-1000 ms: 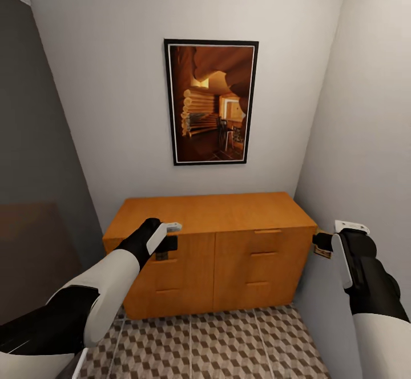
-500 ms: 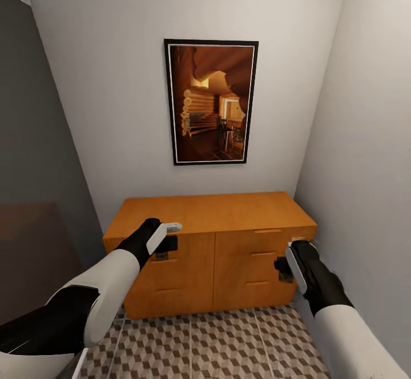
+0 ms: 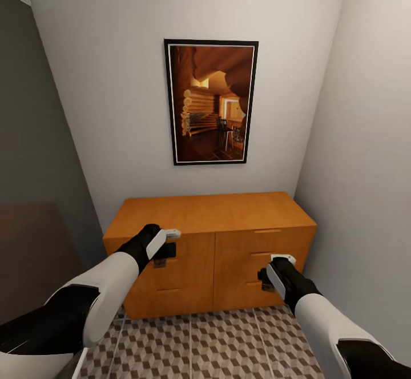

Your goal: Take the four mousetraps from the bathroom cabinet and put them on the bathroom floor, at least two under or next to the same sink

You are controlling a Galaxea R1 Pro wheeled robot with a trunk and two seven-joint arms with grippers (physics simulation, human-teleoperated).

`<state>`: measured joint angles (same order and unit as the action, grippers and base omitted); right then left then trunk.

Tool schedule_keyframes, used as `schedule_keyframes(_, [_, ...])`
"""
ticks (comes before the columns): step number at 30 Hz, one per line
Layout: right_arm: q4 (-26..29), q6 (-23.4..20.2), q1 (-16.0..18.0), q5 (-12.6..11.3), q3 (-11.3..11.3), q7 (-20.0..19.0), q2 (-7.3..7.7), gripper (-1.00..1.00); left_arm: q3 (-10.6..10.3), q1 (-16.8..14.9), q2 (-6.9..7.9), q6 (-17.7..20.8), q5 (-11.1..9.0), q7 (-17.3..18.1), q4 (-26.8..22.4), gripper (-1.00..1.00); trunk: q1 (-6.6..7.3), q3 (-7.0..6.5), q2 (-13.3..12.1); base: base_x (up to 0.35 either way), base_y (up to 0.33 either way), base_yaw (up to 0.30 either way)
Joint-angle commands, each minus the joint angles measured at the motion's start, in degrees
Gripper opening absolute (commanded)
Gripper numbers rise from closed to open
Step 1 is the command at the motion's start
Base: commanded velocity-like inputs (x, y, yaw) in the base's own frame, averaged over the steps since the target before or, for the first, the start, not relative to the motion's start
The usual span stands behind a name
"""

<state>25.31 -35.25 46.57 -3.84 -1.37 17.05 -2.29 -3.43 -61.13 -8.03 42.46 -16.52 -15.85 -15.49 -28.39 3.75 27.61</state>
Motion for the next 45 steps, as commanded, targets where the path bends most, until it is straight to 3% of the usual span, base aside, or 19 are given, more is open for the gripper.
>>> schedule_keyframes(1, [-0.01, 0.37, 0.06, -0.4, 0.48, 0.5, -0.1, -1.0, -0.35, -0.04, 0.02, -1.02, -0.54, -0.23, 0.93, -1.0, -0.03, 0.12, 0.12, 0.0, 0.0, 0.0])
schedule_keyframes(6, [-0.15, 2.01, 0.09, -0.3, 3.29, 0.55, -0.24, -1.0, -0.42, -0.04, 0.05, -5.96, -0.54, 0.02, 5.14, -1.0, -0.03, 0.12, 0.12, 0.0, 0.0, 0.0])
schedule_keyframes(9, [-0.15, 2.18, 0.1, -0.3, 3.89, 0.24, -0.2, -1.0, -0.43, -0.04, 0.21, -7.16, -0.48, 1.34, 6.13, -1.0, -0.03, 0.12, 0.12, 0.0, 0.0, 0.0])
schedule_keyframes(16, [0.48, 1.73, 0.1, -0.3, 4.23, 0.21, -0.18, -1.0, -0.49, -0.04, 0.43, -8.87, -0.38, 3.58, 8.28, -1.0, -0.03, 0.12, 0.12, 0.0, 0.0, 0.0])
schedule_keyframes(22, [0.62, 1.6, 0.1, -0.21, 4.26, 0.41, -0.17, -1.0, -0.54, -0.04, 0.9, -16.89, -0.24, 3.88, 13.27, -1.0, -0.03, 0.12, 0.12, 0.0, 0.0, 0.0])
schedule_keyframes(25, [0.74, 1.54, 0.1, -0.17, 4.3, 0.49, -0.17, -1.0, -0.64, -0.04, 1.08, -18.88, -0.05, 4.01, 13.95, -1.0, -0.03, 0.12, 0.12, 0.0, 0.0, 0.0])
schedule_keyframes(34, [6.46, -1.41, 0.1, -0.17, 4.24, 1.33, -0.44, -1.0, -0.7, -0.04, 1.02, -19.82, 0.08, 4.15, 14.39, -1.0, -0.03, 0.12, 0.12, 0.0, 0.0, 0.0])
schedule_keyframes(45, [7.66, -2.19, 0.1, -0.24, 4.18, 1.97, -0.87, -1.0, -0.71, -0.04, 1.04, -19.87, 0.0, 4.11, 14.43, -1.0, -0.03, -0.45, 0.12, 0.0, 0.0, 0.002])
